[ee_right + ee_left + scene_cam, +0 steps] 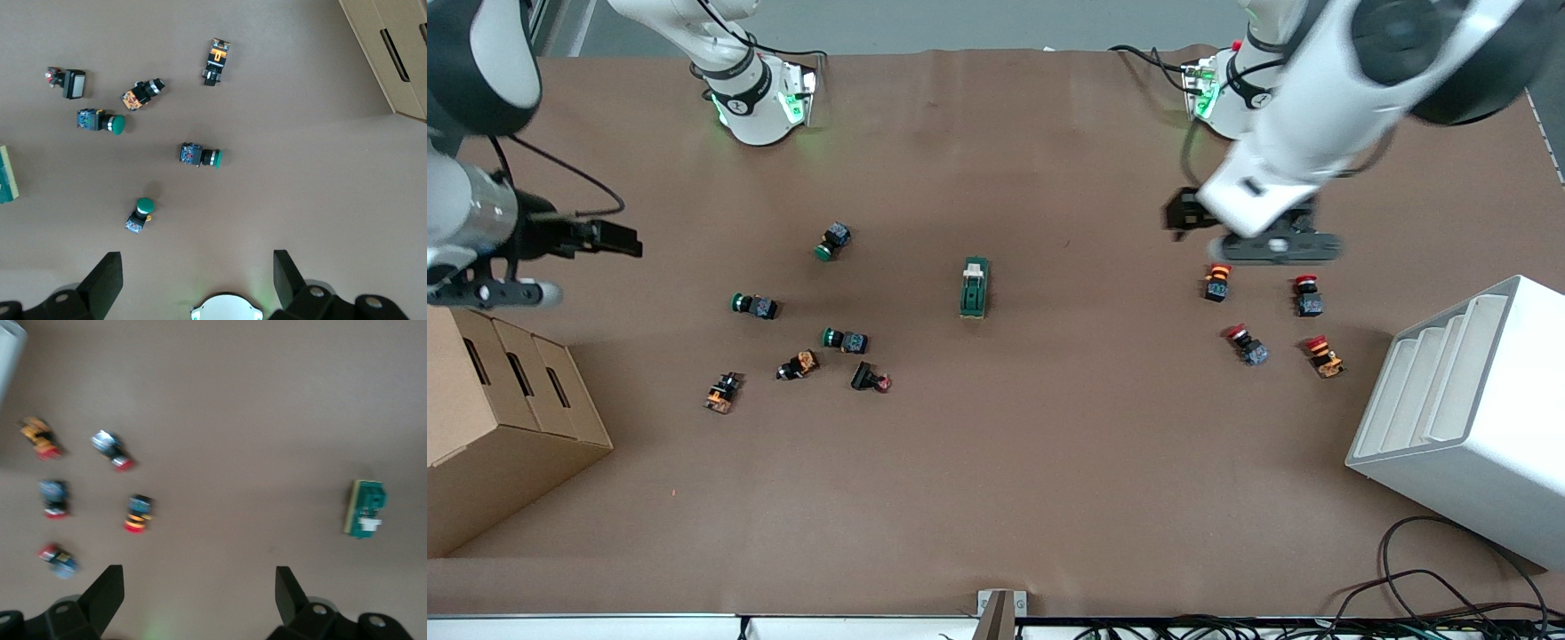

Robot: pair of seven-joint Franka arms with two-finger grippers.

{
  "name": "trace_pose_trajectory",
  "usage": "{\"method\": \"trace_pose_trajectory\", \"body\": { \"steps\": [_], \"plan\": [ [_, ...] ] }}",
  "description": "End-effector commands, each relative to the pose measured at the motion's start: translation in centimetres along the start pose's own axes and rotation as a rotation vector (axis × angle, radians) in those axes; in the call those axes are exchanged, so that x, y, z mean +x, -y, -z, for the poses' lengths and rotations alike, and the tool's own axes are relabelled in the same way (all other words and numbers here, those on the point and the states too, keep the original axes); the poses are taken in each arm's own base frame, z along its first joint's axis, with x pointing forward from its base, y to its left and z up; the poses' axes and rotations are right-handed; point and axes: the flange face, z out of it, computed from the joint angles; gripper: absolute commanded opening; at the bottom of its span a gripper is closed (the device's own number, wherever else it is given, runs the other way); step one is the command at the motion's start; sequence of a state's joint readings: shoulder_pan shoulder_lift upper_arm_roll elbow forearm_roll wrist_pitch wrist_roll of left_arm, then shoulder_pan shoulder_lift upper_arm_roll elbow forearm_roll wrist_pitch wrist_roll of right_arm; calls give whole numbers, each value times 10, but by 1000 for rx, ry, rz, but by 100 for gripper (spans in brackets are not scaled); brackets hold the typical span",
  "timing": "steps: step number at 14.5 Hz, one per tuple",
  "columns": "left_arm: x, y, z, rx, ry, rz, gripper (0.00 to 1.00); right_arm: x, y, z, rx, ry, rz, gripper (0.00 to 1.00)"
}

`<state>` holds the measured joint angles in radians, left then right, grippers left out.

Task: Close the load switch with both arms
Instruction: 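Reach the left gripper toward the green knife switch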

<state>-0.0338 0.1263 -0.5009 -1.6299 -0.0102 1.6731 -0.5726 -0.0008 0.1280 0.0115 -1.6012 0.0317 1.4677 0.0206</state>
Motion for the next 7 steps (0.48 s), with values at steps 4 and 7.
{"method": "trace_pose_trajectory", "body": {
  "steps": [4,7],
  "plan": [
    [-64,-114,-108,-20,-62,197,100,16,22,-11,7,7,-73,100],
    [-105,-170,-168,30,-92,234,100,22,47,-29,51,28,-173,100]
  ]
}}
